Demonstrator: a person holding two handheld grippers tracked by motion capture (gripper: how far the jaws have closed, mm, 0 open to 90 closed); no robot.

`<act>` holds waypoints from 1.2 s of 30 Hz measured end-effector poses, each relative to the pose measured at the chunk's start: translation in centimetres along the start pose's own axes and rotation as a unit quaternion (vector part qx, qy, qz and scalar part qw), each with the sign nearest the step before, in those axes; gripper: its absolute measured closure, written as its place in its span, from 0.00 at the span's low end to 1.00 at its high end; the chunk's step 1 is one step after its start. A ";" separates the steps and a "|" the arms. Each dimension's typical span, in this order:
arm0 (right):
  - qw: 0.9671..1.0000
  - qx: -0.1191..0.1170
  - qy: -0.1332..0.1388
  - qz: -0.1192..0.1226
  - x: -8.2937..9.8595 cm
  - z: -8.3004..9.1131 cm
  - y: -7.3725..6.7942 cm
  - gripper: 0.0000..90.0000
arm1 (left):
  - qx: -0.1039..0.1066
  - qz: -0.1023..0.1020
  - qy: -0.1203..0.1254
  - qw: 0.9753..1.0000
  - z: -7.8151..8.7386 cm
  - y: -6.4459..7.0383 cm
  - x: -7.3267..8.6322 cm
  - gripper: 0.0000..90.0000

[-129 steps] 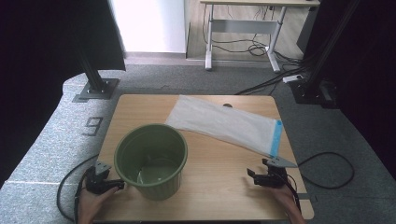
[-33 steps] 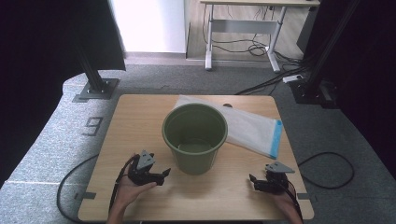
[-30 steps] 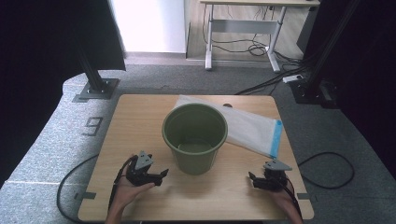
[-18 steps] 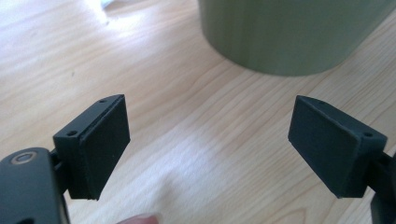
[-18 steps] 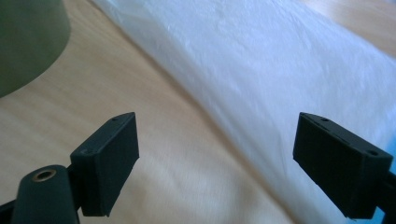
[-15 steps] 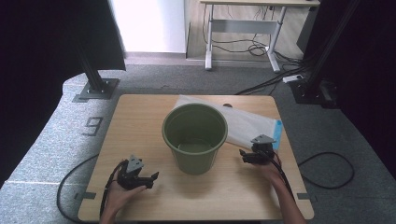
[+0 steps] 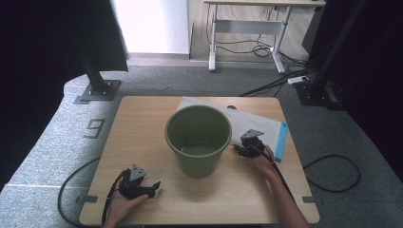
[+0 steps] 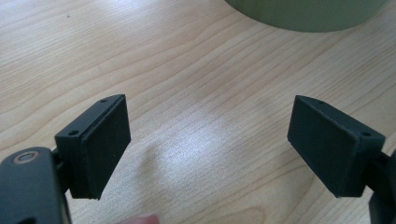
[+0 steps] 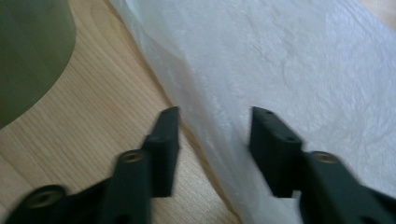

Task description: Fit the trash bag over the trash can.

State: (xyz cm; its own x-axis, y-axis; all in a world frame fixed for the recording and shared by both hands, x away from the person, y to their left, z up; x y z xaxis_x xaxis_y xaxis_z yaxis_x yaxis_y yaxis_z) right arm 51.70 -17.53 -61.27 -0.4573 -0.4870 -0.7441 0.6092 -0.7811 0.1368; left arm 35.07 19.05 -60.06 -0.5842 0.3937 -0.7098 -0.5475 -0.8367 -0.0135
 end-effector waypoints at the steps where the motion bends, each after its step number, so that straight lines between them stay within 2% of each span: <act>1: 1.000 -0.002 -0.003 -0.007 0.1 0.1 0.2 0.72 | -0.001 0.000 0.001 1.000 0.0 0.0 0.0 0.15; 3: 1.000 -0.012 -0.013 -0.021 0.5 0.4 0.3 0.88 | 0.000 0.000 0.002 1.000 0.0 0.0 0.0 0.15; 6: 0.999 -0.008 -0.022 -0.032 1.0 1.3 0.4 0.98 | 0.003 -0.002 0.002 1.000 -0.1 0.0 -0.1 0.15; 7: 0.999 -0.008 -0.009 -0.042 1.1 1.8 0.3 0.98 | 0.003 -0.002 0.003 1.000 -0.1 0.0 -0.2 0.15; 9: 0.998 -0.015 -0.013 -0.053 1.7 2.5 0.1 0.99 | 0.003 -0.004 0.004 1.000 0.0 0.0 -0.3 0.15; 11: 0.998 -0.008 -0.007 -0.054 2.5 3.4 -0.1 0.99 | 0.002 -0.006 0.008 1.000 0.1 -0.1 -0.5 0.16; 15: 0.998 -0.005 -0.017 -0.053 4.6 5.4 -1.1 0.99 | 0.006 -0.002 0.017 1.000 0.3 -0.4 -1.1 0.16; 17: 0.998 -0.007 -0.015 -0.064 5.6 6.5 -1.5 0.99 | 0.007 -0.001 0.018 1.000 0.2 -0.6 -1.2 0.16; 19: 0.998 0.001 -0.020 -0.067 6.6 7.6 -1.6 0.98 | 0.004 -0.002 0.017 1.000 0.0 -0.8 -1.2 0.16; 26: 0.997 0.011 -0.023 -0.068 8.1 10.0 -2.0 0.98 | 0.012 0.004 0.028 1.000 0.1 -1.2 -1.6 0.16; 29: 0.997 0.020 -0.025 -0.070 8.0 10.4 -2.0 0.92 | 0.013 0.001 0.029 0.999 0.0 -1.1 -1.9 0.16; 31: 0.997 0.037 -0.013 -0.060 7.3 10.7 -2.0 0.76 | 0.012 -0.001 0.029 0.999 0.0 -1.0 -2.0 0.16; 32: 0.997 0.038 -0.006 -0.060 6.9 10.7 -2.1 0.73 | 0.015 0.001 0.029 0.999 -0.1 -0.9 -2.0 0.16; 34: 0.998 0.030 0.015 -0.057 5.7 10.5 -2.7 0.64 | 0.015 0.000 0.027 1.000 -0.2 -0.8 -1.9 0.16; 36: 0.998 0.015 0.020 -0.054 4.6 9.7 -3.3 0.60 | 0.020 0.001 0.030 0.999 -0.4 -0.6 -2.1 0.16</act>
Point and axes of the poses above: each handheld gripper's, and its own axes: z roughly backward along the jaws, x roughly out of its underside, y roughly to its right, the point moved 10 cm from there along -z, roughly forward along the jaws, and after that the axes turned 1 degree about z, right-handed, at the moved point
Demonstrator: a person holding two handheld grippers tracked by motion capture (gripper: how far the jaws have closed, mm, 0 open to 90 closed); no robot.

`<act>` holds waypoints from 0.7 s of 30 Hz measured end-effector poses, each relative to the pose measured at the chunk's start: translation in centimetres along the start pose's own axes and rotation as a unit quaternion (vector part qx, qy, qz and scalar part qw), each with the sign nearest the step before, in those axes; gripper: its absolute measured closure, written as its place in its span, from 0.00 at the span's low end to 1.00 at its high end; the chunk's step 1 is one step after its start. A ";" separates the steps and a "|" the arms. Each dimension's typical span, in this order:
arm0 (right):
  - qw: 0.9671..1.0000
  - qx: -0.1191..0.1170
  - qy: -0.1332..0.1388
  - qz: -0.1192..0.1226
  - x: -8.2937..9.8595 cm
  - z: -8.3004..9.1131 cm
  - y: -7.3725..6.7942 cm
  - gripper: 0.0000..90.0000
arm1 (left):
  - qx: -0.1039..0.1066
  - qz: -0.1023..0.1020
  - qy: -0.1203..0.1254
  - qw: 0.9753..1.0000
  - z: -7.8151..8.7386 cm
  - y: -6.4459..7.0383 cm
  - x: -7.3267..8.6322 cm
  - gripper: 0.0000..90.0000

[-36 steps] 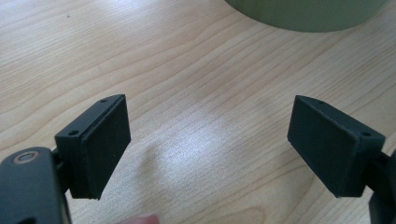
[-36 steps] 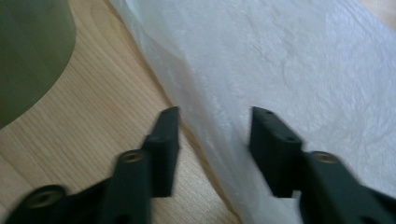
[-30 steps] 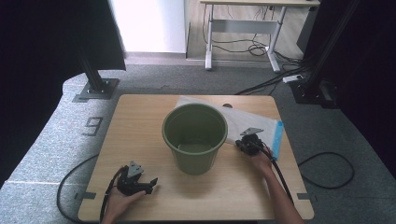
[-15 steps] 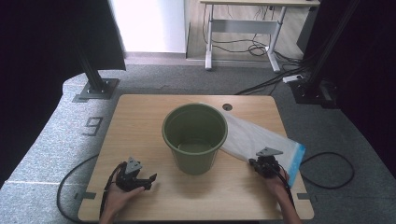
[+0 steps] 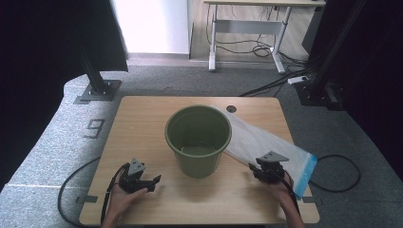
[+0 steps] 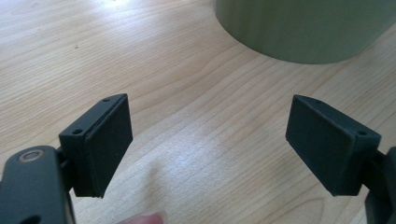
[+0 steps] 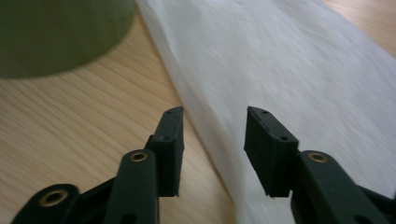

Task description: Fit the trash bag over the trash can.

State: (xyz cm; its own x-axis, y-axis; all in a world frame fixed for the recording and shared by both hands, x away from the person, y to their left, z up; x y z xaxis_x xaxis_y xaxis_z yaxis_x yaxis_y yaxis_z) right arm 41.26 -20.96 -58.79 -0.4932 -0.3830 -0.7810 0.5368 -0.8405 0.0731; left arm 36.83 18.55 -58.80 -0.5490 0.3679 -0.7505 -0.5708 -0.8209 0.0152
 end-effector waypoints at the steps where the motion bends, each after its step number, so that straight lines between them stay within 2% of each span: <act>1: 1.000 -0.004 -0.003 0.006 -0.6 -0.6 -0.4 0.58 | 0.003 0.002 0.001 1.000 -0.1 0.0 -0.1 0.16; 4: 1.000 -0.007 0.000 0.025 -2.0 -1.9 -1.1 0.55 | 0.000 0.006 0.002 1.000 -0.4 -0.3 -0.4 0.16; 8: 0.999 -0.028 0.015 0.003 -3.6 -3.5 -1.3 0.55 | 0.015 0.031 0.009 0.999 -0.8 -0.3 -0.4 0.17; 10: 0.999 -0.041 0.021 -0.004 -4.3 -4.6 -1.6 0.55 | 0.007 0.025 -0.001 1.000 -1.3 -0.5 -0.3 0.17; 12: 0.999 -0.047 0.007 0.002 -4.4 -6.1 -2.1 0.54 | -0.003 0.018 -0.011 1.000 -1.5 -0.7 -0.2 0.17; 14: 0.999 -0.046 -0.006 0.007 -4.2 -7.2 -2.5 0.52 | -0.002 0.019 -0.011 1.000 -1.5 -0.5 -0.2 0.17; 17: 0.999 -0.039 -0.022 -0.004 -3.9 -8.1 -2.9 0.51 | -0.005 0.014 -0.016 1.000 -1.4 -0.4 0.1 0.17; 19: 0.999 -0.041 -0.023 -0.002 -3.8 -8.5 -3.0 0.54 | -0.015 0.008 -0.019 1.000 -1.3 -0.7 0.2 0.17; 21: 0.999 -0.041 -0.023 -0.001 -3.7 -8.7 -2.9 0.65 | -0.013 0.019 -0.013 1.000 -1.2 -1.0 0.0 0.17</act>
Point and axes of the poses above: each handheld gripper's, and its own axes: z roughly backward along the jaws, x roughly out of its underside, y roughly to its right, the point moved 10 cm from there along -z, roughly forward along the jaws, and after that the axes turned 1 degree about z, right-handed, at the moved point
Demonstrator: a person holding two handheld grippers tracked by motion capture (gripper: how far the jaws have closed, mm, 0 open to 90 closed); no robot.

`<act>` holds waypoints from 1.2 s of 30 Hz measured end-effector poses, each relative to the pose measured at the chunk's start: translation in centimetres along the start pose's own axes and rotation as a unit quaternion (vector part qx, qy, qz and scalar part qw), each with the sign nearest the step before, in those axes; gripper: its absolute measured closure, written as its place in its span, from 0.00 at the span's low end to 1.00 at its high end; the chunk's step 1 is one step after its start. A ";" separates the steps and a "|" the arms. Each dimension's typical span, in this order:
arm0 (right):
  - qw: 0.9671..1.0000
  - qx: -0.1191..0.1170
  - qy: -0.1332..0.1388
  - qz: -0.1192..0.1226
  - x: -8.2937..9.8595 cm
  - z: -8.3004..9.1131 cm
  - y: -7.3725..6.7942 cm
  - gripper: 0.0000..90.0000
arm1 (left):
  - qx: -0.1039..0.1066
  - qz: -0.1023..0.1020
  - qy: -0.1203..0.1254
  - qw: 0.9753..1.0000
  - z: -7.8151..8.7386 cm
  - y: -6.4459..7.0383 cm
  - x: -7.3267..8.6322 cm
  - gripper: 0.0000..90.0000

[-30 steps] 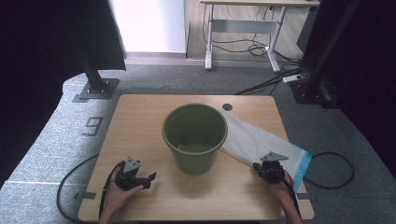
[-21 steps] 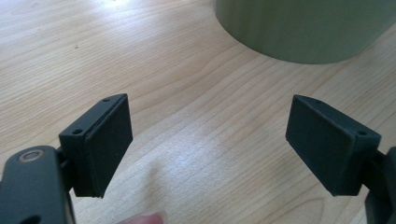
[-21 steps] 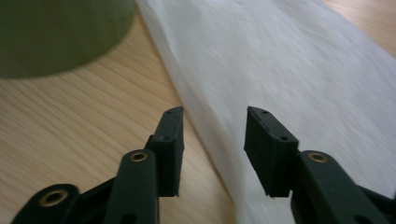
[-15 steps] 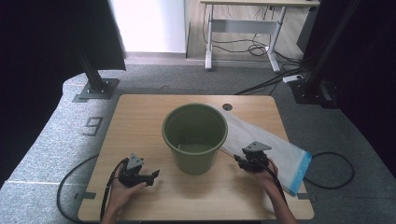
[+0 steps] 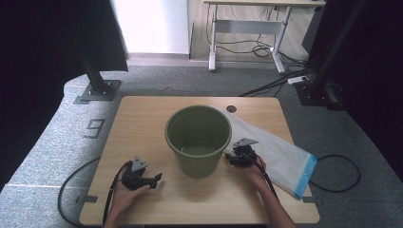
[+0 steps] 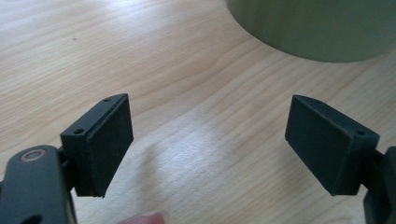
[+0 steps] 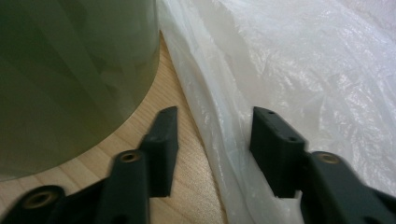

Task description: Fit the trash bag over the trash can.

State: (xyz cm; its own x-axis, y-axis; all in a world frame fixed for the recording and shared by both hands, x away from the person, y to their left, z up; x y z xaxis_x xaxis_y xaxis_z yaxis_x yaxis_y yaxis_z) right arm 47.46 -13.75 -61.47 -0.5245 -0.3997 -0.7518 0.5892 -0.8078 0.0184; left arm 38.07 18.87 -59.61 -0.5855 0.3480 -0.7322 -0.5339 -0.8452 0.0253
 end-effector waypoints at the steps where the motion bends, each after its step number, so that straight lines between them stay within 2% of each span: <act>1: 1.000 -0.002 -0.001 0.000 0.0 0.1 0.1 0.71 | 0.006 0.007 0.003 1.000 0.0 0.0 -0.1 0.17; 3: 1.000 0.010 -0.008 -0.001 0.3 0.4 0.6 0.83 | 0.012 0.018 0.010 1.000 0.2 0.1 -0.3 0.17; 4: 1.000 0.013 -0.014 -0.003 0.5 0.7 0.8 0.90 | 0.008 0.017 0.012 1.000 0.2 0.1 -0.4 0.17; 6: 1.000 0.010 -0.015 -0.008 1.0 1.3 1.0 0.98 | 0.003 0.012 0.010 1.000 0.3 0.3 -0.3 0.17; 9: 1.000 0.015 -0.011 -0.010 2.1 2.5 1.0 0.98 | 0.002 0.009 0.006 1.000 0.1 0.4 -0.2 0.17; 14: 0.999 0.012 -0.011 -0.037 4.3 5.2 1.2 0.98 | 0.007 0.012 0.007 1.000 0.1 0.4 -0.3 0.17; 17: 0.999 0.016 -0.014 -0.035 5.2 6.2 1.4 0.98 | 0.008 0.008 0.005 1.000 0.2 0.4 -0.3 0.17; 18: 0.999 0.015 -0.011 -0.035 5.2 6.4 1.4 0.97 | 0.010 0.008 0.006 1.000 0.2 0.4 -0.3 0.17; 19: 0.999 0.011 -0.007 -0.035 5.0 6.5 1.4 0.90 | 0.011 0.009 0.007 1.000 0.1 0.5 -0.3 0.17; 21: 1.000 0.008 0.008 -0.024 4.1 6.5 1.1 0.72 | 0.012 0.006 0.003 1.000 -0.1 0.6 -0.3 0.17; 23: 0.999 0.022 0.026 -0.005 2.8 6.3 0.9 0.57 | 0.014 0.004 -0.002 1.000 -0.3 0.7 -0.1 0.17; 26: 0.999 0.012 0.037 0.012 1.1 4.9 0.1 0.46 | 0.015 -0.001 -0.008 1.000 -0.6 0.9 0.1 0.17; 31: 0.999 -0.002 0.034 0.027 -0.2 2.3 -0.5 0.43 | 0.016 -0.003 -0.011 1.000 -0.7 1.1 0.2 0.17; 33: 0.999 0.001 0.029 0.034 -0.2 1.6 -0.6 0.44 | 0.017 -0.002 -0.010 1.000 -0.7 1.2 0.2 0.17; 36: 0.999 -0.010 0.031 0.035 -0.4 1.0 -1.1 0.45 | 0.017 -0.002 -0.009 1.000 -0.7 1.2 0.2 0.17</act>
Point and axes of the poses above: each handheld gripper's, and its own axes: z roughly backward along the jaws, x roughly out of its underside, y roughly to its right, the point moved 10 cm from there along -z, roughly forward along the jaws, and after that the axes turned 1 degree about z, right-handed, at the moved point
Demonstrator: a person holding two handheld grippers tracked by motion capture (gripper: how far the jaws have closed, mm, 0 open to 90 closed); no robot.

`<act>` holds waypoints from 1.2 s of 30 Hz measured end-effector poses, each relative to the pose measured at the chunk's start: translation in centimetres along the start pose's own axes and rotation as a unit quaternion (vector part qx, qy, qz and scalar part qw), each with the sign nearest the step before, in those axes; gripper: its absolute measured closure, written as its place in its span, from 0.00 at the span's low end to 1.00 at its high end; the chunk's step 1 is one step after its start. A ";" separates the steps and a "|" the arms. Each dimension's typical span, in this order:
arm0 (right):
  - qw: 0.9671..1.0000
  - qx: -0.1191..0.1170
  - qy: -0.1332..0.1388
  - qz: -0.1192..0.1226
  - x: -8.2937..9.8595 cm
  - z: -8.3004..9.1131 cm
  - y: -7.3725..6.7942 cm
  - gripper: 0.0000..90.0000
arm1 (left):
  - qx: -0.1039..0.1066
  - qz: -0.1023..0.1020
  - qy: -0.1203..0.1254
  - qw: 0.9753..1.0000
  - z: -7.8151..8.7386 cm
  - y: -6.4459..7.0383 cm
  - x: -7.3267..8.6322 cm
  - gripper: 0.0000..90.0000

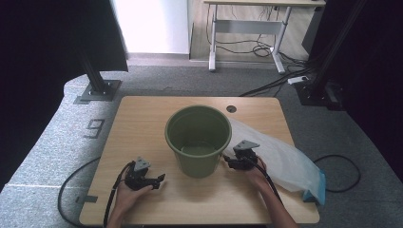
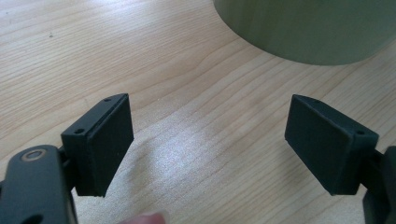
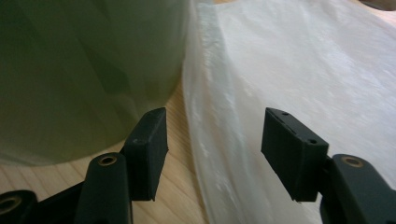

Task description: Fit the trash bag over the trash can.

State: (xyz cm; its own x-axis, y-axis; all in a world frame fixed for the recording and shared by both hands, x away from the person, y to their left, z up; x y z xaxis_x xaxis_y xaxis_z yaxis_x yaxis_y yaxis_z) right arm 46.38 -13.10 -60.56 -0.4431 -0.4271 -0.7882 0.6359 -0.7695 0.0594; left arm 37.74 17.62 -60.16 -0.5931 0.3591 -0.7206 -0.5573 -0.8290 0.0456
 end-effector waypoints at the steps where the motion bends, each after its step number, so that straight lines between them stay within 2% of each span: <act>1: 1.000 0.003 -0.002 0.001 -0.1 -0.2 -0.2 0.46 | -0.001 -0.001 0.000 1.000 0.0 0.0 0.0 0.17; 6: 1.000 0.008 -0.010 -0.002 0.0 -1.3 -0.2 0.58 | -0.006 -0.005 -0.003 1.000 0.2 0.0 0.2 0.17; 8: 1.000 0.009 -0.009 -0.015 0.0 -1.4 0.0 0.61 | -0.008 0.000 0.000 1.000 0.2 -0.1 0.2 0.17; 9: 1.000 0.013 -0.008 -0.015 0.0 -1.4 0.2 0.65 | -0.009 0.005 0.001 1.000 0.2 -0.3 0.3 0.17; 12: 1.000 0.015 -0.009 -0.015 0.1 -1.3 0.4 0.85 | -0.015 0.018 0.002 1.000 0.2 -0.7 0.5 0.17; 14: 1.000 0.018 -0.011 -0.014 0.2 -1.3 0.5 0.94 | -0.015 0.025 0.004 1.000 0.3 -0.9 0.5 0.17; 16: 1.000 0.019 -0.011 -0.017 0.3 -1.2 0.6 0.97 | -0.016 0.027 0.007 0.999 0.4 -1.0 0.4 0.17; 21: 0.999 0.022 0.008 -0.030 -0.5 -0.2 1.0 0.98 | -0.017 0.028 0.009 0.999 0.5 -1.1 0.4 0.17; 27: 0.997 0.027 0.046 -0.047 -1.9 1.9 1.7 0.98 | -0.018 0.026 0.006 0.999 0.4 -1.1 0.5 0.17; 33: 0.993 0.034 0.078 -0.085 -3.0 3.8 2.9 0.98 | -0.019 0.029 0.009 0.999 0.6 -1.2 0.4 0.17; 36: 0.989 0.037 0.100 -0.102 -3.6 5.1 3.5 0.98 | -0.016 0.033 0.009 0.999 0.7 -1.1 0.3 0.17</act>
State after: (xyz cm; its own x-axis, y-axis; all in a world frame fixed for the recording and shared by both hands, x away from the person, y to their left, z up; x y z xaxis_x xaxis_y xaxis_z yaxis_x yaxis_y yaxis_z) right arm 47.00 -16.68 -54.35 -0.4186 -0.1631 -0.8934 0.4947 -0.8659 -0.0738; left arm 37.74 18.96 -59.97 -0.6173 0.2952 -0.7293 -0.4979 -0.8643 0.0716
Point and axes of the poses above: each handheld gripper's, and its own axes: z roughly backward along the jaws, x roughly out of its underside, y roughly to its right, the point moved 10 cm from there along -z, roughly forward along the jaws, and after that the axes turned 1 degree about z, right-handed, at the moved point
